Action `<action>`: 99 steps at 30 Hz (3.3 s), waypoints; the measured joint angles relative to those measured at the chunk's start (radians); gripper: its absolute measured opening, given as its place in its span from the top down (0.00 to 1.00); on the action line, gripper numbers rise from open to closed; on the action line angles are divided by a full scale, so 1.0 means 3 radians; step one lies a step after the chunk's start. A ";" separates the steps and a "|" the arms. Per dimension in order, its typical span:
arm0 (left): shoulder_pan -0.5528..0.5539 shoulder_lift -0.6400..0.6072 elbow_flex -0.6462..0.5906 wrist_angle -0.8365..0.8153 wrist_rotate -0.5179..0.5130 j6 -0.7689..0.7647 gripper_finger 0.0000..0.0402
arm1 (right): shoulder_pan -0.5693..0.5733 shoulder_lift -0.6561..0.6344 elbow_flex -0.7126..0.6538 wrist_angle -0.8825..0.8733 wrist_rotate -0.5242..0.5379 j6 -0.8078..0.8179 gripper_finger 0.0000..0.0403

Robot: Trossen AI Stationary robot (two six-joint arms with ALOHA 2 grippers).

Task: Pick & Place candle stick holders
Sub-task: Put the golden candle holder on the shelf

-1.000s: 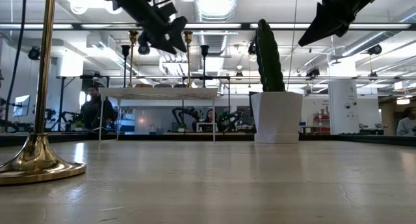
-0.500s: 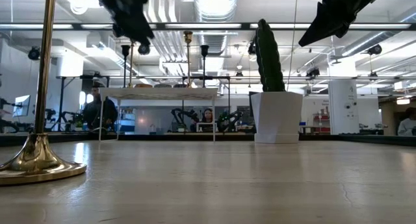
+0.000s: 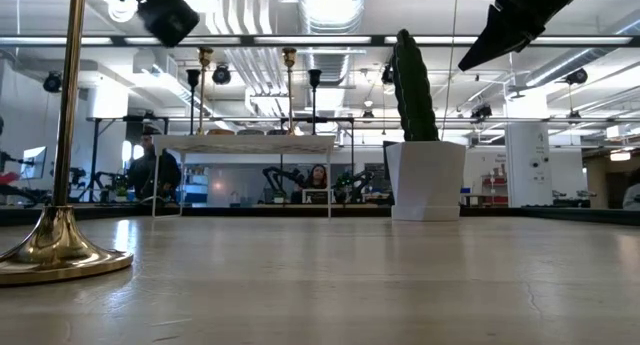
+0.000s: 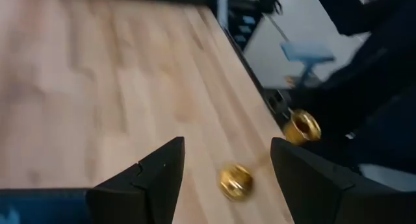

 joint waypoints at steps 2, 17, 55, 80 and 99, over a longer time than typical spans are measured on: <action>-0.0158 -0.0062 -0.0158 0.0007 -0.0009 -0.0164 0.42 | 0.0000 0.0000 0.0000 0.0004 0.0000 0.0000 0.98; -0.1245 -0.0408 -0.1372 0.1330 -0.0270 -0.1007 0.42 | 0.0000 0.0000 0.0000 0.0006 -0.0001 0.0000 0.98; -0.1735 0.1426 -0.1436 0.3511 -0.0470 -0.0374 0.44 | 0.0000 0.0000 0.0001 0.0015 -0.0001 -0.0001 0.98; -0.1766 0.1262 -0.1109 0.3487 -0.2065 -0.0398 0.95 | 0.0000 0.0000 0.0001 0.0013 -0.0001 -0.0001 0.98; -0.1177 0.1173 0.0257 0.2831 -0.5926 0.0448 0.95 | 0.0000 0.0000 0.0001 0.0015 -0.0001 -0.0001 0.98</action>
